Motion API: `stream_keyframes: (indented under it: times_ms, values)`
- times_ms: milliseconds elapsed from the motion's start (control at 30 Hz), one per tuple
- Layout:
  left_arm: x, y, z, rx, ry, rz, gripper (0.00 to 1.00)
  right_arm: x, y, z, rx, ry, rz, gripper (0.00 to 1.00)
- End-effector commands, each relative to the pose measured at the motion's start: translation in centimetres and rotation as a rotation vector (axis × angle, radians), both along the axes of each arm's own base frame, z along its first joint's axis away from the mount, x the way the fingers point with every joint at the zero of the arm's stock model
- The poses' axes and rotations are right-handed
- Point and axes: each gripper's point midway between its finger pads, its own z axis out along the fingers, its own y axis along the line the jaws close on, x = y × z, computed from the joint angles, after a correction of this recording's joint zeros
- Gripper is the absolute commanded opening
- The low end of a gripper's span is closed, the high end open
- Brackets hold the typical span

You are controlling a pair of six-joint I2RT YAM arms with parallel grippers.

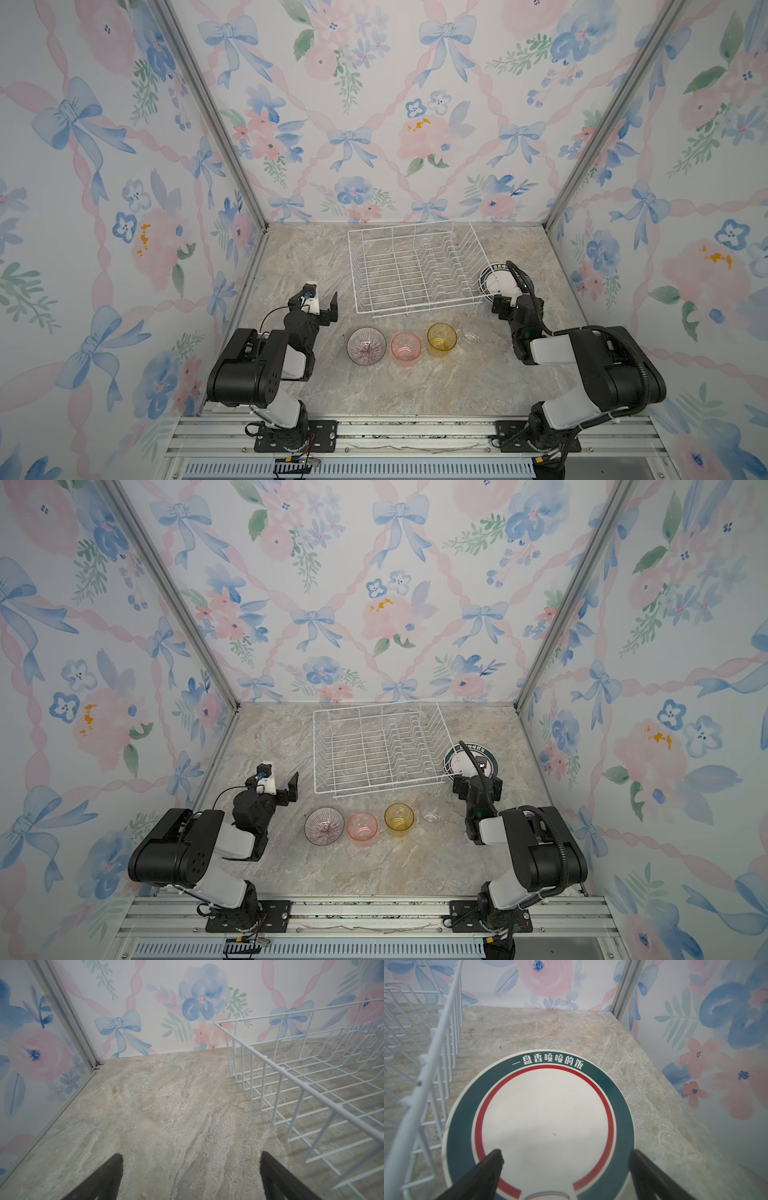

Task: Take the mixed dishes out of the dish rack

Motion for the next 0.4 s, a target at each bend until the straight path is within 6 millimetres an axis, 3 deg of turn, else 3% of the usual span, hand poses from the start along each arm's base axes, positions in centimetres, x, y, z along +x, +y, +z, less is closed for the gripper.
stream_keyframes:
  times_ms: [0, 367]
  values:
    - [0.4, 0.04, 0.42, 0.011, -0.01, -0.005, 0.98, 1.15, -0.04, 2.09, 0.02, -0.077, -0.006, 0.97]
    - [0.56, 0.19, 0.36, 0.009, -0.005, 0.004, 0.98, 1.15, -0.04, 2.08, 0.022, -0.077, -0.006, 0.97]
